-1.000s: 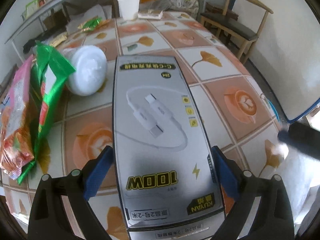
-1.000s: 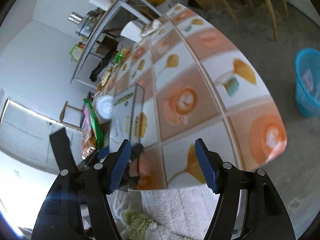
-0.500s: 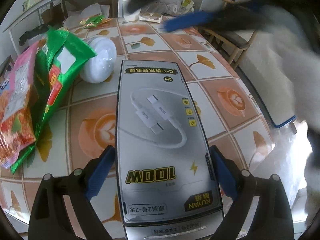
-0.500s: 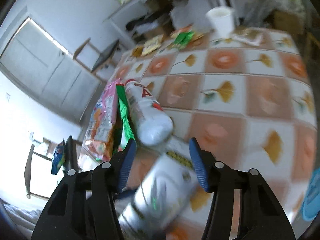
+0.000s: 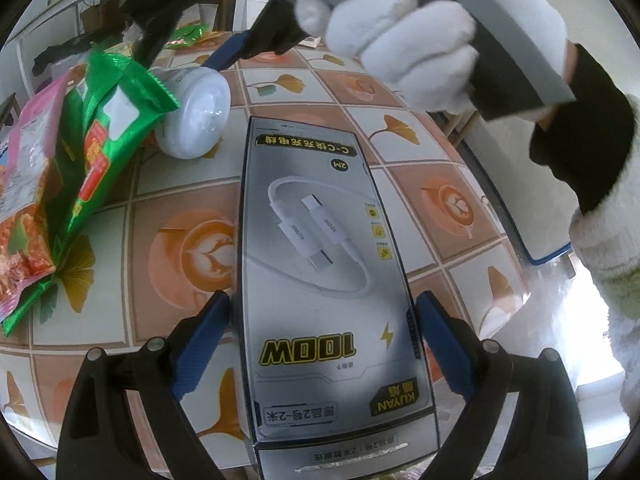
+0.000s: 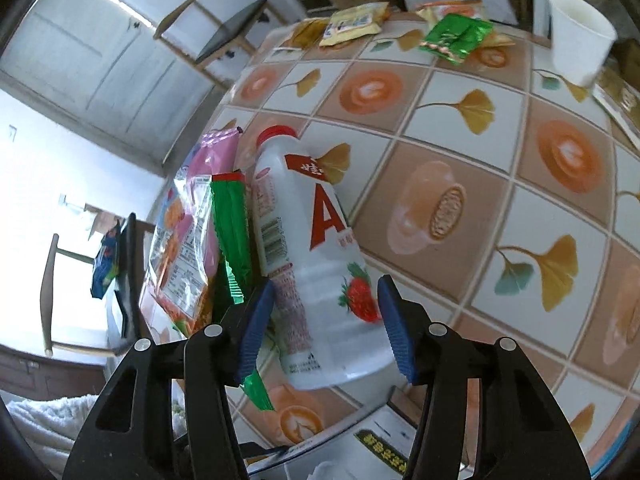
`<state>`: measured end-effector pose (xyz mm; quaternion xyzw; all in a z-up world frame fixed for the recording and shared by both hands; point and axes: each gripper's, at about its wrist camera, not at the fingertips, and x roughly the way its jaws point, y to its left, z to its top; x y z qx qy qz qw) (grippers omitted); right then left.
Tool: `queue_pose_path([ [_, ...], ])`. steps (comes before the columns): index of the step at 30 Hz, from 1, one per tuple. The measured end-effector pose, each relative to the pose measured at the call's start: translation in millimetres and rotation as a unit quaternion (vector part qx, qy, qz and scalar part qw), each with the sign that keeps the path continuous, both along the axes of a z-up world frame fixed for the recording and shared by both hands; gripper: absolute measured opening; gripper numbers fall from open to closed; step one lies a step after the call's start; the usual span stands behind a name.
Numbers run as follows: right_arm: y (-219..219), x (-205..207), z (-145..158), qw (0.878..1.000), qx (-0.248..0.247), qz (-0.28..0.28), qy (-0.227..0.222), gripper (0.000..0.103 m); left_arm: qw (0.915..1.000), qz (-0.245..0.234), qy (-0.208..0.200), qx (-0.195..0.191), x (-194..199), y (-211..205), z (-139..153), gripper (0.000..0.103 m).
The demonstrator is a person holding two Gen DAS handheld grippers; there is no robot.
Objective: Collect trash
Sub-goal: 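Grasp white strawberry milk bottle with right gripper while left gripper holds cable box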
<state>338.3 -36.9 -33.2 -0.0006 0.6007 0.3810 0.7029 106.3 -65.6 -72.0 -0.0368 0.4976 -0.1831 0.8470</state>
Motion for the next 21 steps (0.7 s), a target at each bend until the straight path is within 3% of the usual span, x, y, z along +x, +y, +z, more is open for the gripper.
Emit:
queue_pose_path([
  [4, 11, 11, -12, 0.999, 0.009, 0.014, 0.043, 0.064, 1.0, 0.0, 0.002, -0.005, 2, 0, 0, 0.091],
  [9, 18, 19, -28, 0.997, 0.029, 0.009, 0.077, 0.063, 1.0, 0.001, 0.002, -0.008, 2, 2, 1, 0.091],
  [16, -9, 25, -17, 0.998, 0.011, -0.043, 0.035, 0.062, 1.0, 0.002, 0.0, -0.006, 2, 2, 1, 0.091],
  [21, -67, 24, -14, 0.994, -0.012, -0.108, 0.016, 0.062, 0.9999, 0.008, -0.001, -0.009, 2, 5, 1, 0.091],
])
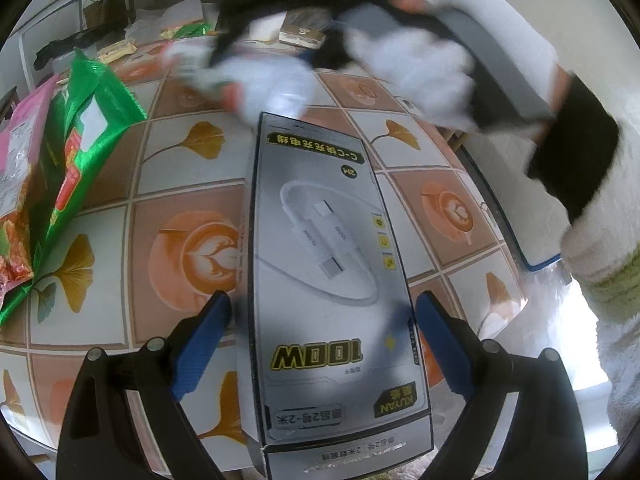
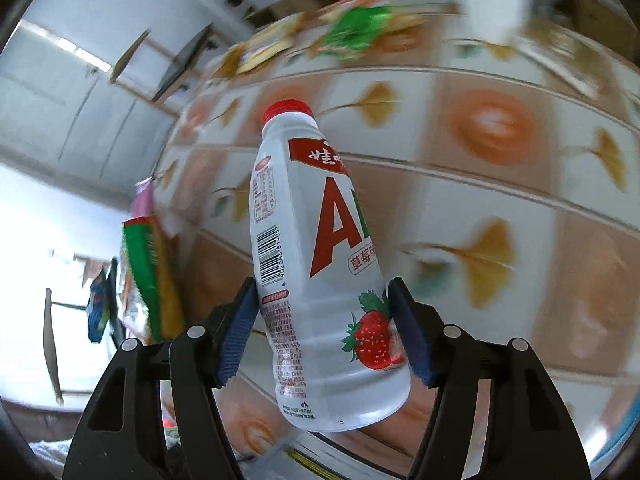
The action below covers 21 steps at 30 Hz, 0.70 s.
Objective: Collect trash
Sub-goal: 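Grasp white strawberry milk bottle with right gripper while left gripper holds cable box, then hold milk bottle and cable box raised above the table with both grippers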
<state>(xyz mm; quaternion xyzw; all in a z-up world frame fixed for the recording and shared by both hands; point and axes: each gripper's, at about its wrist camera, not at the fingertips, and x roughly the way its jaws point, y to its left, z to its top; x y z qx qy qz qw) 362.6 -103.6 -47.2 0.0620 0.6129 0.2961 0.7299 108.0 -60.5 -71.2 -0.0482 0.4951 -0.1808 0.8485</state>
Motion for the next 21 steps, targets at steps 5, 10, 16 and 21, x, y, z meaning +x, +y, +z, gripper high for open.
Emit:
queue_pose_path([
  [5, -72, -22, -2, 0.997, -0.004, -0.071, 0.002, 0.062, 0.9999, 0.012, 0.0, -0.005, 1, 7, 0, 0.091],
  [10, -129, -60, -5, 0.991, 0.001, -0.136, 0.003, 0.062, 0.9997, 0.025, -0.001, -0.007, 4, 11, 0, 0.091],
  [16, -161, -126, -7, 0.982, 0.018, -0.187, 0.01, 0.062, 0.9993, 0.036, -0.001, -0.008, 6, 12, 0, 0.091],
  [21, -163, -175, -5, 0.978, 0.026, -0.209, 0.002, 0.062, 0.999, 0.042, 0.008, -0.011, 9, 14, 2, 0.091],
])
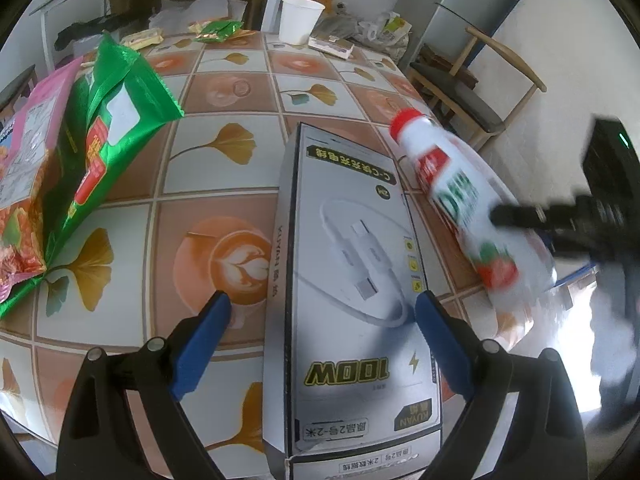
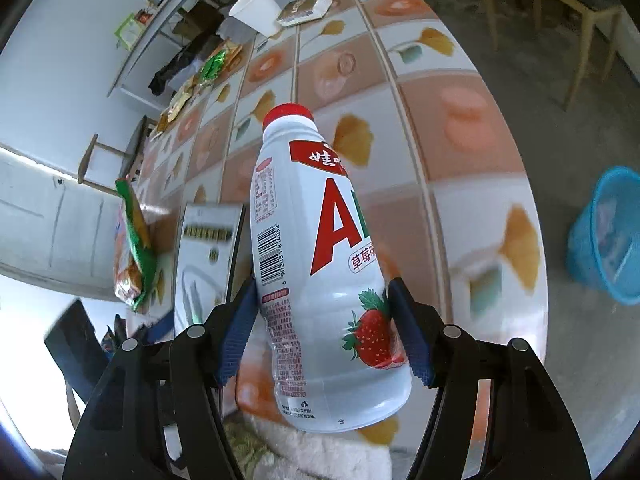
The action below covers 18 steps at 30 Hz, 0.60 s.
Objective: Collect trash
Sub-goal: 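Hold milk bottle and cable box raised above the table with both grippers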
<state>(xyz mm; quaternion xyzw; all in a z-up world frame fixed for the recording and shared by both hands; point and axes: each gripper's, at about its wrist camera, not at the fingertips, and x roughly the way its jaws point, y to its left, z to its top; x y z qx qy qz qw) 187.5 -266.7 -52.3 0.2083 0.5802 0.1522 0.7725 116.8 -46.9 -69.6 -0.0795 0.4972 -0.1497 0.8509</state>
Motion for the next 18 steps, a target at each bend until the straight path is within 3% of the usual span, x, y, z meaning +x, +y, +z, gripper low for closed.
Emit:
queue_pose_path([
  [7, 10, -26, 8, 0.999, -0.044, -0.007, -0.027, 0.063, 0.9985, -0.041, -0.016, 0.033, 4, -19, 11, 0.093],
  [18, 8, -36, 0, 0.999, -0.039, -0.019, -0.031, 0.063, 0.9927, -0.048, -0.013, 0.11, 14, -47, -2, 0.093],
])
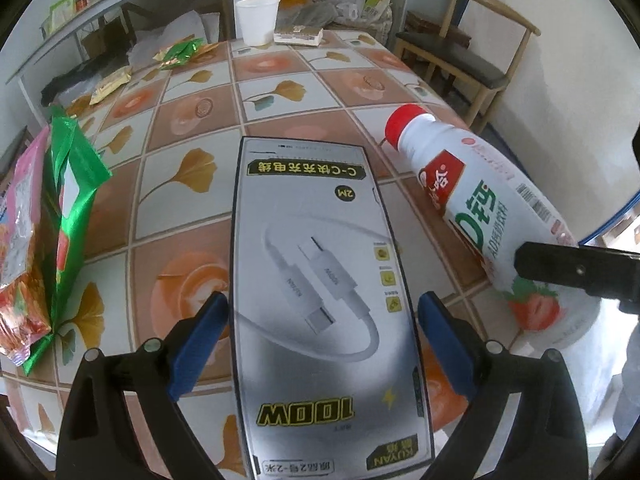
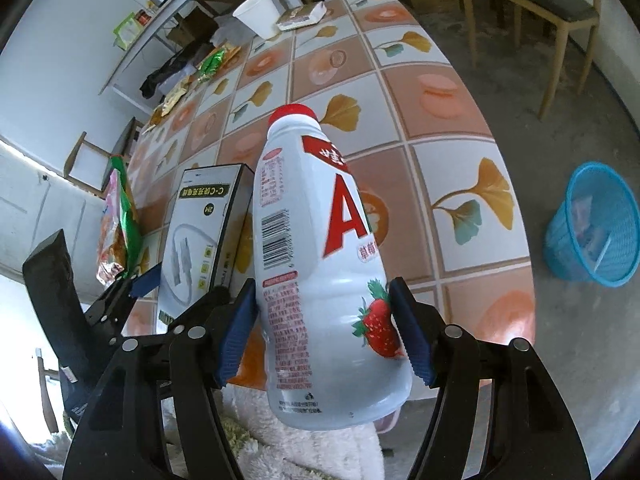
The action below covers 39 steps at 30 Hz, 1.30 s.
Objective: Collect trash
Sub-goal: 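Hold milk bottle and cable box raised above the table with both grippers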
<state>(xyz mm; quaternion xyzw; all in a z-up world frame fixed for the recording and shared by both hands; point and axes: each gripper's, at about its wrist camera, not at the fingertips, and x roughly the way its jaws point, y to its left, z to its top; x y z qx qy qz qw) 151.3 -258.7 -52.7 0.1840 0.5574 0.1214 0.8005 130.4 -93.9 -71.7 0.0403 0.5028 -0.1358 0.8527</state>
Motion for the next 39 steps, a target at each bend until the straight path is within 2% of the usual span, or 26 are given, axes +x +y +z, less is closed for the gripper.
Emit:
queue_pose_path([
  [4, -4, -3, 1, 1.0, 0.006, -0.001, -0.004, 0.063, 0.9999, 0.003, 0.001, 0.016, 5, -1, -5, 0.093],
  [10, -11, -10, 5, 1.0, 0.013, -0.001, -0.006, 0.063, 0.9999, 0.002, 0.005, 0.013, 7, 0, -6, 0.092],
  [17, -11, -1, 15, 1.0, -0.017, 0.019, -0.015, 0.069, 0.9999, 0.005, 0.001, 0.011, 5, 0, -6, 0.089],
  [29, 10, 28, 4, 0.997, -0.032, 0.063, 0.018, 0.07, 0.9999, 0.007, 0.002, -0.007, -1, 8, -4, 0.088],
  [39, 16, 32, -3, 0.997, -0.042, 0.06, 0.034, 0.064, 0.9999, 0.01, 0.0, -0.008, -2, 11, -3, 0.088],
])
